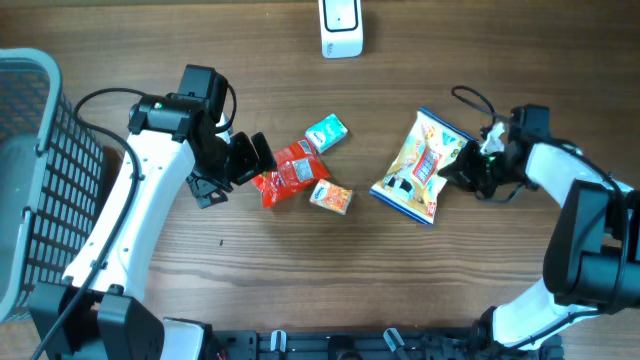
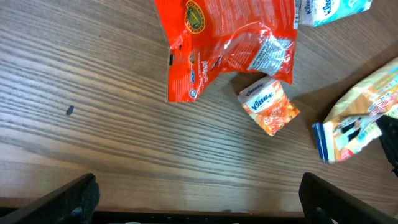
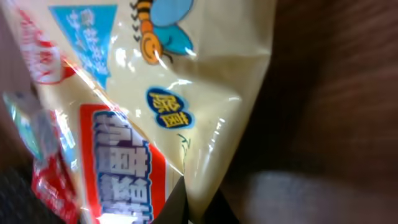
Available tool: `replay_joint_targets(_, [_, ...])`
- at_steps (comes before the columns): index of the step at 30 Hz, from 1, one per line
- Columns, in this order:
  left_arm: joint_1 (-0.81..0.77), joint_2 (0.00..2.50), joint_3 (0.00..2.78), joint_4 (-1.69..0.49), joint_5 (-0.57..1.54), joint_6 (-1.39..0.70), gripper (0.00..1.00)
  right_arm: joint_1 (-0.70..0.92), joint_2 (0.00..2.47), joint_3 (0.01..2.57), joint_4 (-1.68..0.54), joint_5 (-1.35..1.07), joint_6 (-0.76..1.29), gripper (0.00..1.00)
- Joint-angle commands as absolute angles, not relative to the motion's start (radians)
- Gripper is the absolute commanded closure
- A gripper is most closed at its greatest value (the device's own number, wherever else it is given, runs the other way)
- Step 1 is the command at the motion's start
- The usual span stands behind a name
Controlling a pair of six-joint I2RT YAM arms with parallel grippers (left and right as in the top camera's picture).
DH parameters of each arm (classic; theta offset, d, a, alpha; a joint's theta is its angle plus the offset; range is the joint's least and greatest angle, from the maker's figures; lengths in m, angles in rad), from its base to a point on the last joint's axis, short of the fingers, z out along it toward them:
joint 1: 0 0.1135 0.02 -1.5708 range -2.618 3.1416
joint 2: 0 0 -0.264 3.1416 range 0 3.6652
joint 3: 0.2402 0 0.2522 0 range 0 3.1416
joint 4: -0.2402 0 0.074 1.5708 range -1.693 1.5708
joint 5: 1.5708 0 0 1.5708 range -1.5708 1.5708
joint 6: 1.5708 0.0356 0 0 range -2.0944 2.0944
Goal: Scan the item barcode
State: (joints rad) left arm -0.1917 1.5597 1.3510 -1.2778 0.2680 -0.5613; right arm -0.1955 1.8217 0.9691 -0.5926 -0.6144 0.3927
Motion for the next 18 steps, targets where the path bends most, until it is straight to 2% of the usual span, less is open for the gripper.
replay_joint_targets(1, [-0.194,1.560,1.351,-1.278,0.272,-0.546,0.00,-0.187,1.800,1.109,-0.666,-0.966,0.200,0.96])
replay_joint_targets(8, [-0.194,1.560,1.351,-1.278,0.272,-0.546,0.00,-0.181,1.793,1.139,-0.621,-1.583,0.171,0.96])
replay_joint_targets(9, [-0.194,1.560,1.351,-1.278,0.272,-0.546,0.00,-0.176,1.793,1.139,-0.601,-1.623,0.228,0.96])
replay_joint_targets(14, [-0.194,1.560,1.351,-1.278,0.272,-0.546,0.00,-0.126,1.793,1.128,-0.531,-1.585,0.264,0.96])
replay_joint_targets(16, [-0.194,1.560,1.351,-1.278,0.272,-0.546,0.00,-0.121,1.794,1.104,-0.541,-1.386,0.287,0.96])
replay_joint_targets(18, [-0.194,1.560,1.351,-1.278,0.272,-0.546,0.00,-0.121,1.794,1.059,-0.587,-1.065,0.340,0.96])
